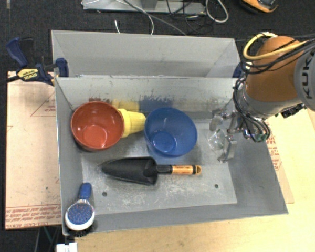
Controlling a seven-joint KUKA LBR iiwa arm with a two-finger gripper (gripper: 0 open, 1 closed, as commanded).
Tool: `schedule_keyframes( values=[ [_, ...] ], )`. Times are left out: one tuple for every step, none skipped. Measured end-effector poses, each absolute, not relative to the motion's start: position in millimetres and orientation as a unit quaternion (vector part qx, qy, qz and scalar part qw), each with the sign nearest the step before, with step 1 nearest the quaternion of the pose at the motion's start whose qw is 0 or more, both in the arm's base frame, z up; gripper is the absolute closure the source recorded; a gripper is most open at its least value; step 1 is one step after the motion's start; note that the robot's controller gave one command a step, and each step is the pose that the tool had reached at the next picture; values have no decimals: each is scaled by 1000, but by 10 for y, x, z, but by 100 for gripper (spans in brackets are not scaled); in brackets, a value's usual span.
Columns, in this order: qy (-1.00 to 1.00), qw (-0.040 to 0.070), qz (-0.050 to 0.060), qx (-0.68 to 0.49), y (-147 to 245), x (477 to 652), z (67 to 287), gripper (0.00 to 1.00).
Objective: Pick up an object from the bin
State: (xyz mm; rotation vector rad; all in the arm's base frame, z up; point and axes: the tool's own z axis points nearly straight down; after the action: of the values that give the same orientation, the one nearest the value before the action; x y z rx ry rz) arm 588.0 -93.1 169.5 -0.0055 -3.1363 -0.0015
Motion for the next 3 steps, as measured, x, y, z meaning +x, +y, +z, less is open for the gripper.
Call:
schedule_keyframes(
  values=[
    [-1000,-1,0,0,-924,5893,1744,0],
    [-999,1,-2,47,-291,6232,690,0],
    [-1000,-6,1,26,-208,6352,1280,0]
  ],
)
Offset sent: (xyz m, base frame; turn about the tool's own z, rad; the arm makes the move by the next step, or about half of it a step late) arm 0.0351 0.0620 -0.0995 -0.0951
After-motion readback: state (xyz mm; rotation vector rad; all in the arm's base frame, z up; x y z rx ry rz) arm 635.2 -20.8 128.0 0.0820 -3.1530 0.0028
